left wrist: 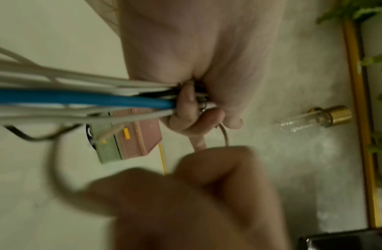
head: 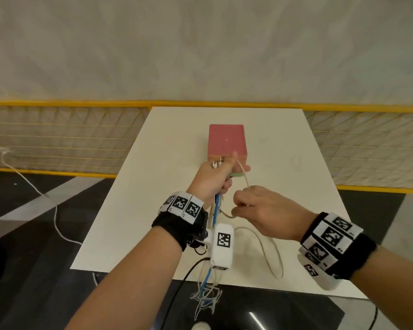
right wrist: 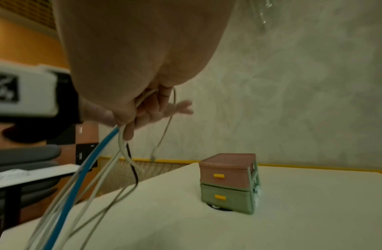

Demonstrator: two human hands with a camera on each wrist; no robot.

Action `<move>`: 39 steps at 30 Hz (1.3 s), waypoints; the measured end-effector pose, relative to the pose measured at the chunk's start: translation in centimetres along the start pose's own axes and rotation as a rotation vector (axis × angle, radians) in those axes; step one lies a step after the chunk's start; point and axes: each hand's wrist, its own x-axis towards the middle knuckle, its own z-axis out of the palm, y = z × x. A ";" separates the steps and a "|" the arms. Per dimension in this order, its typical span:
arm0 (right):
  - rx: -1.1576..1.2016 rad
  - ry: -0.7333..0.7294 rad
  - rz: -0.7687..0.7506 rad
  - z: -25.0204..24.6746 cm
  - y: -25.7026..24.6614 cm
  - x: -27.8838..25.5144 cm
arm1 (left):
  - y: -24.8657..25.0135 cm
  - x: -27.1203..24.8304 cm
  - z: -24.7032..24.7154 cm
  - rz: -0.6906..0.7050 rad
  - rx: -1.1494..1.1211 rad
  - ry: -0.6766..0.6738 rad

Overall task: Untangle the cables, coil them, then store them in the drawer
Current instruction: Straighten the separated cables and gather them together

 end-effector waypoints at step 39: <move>0.746 0.123 0.482 -0.7 -2.5 5.1 | 4.4 -3.6 -2.9 0.512 -0.065 0.305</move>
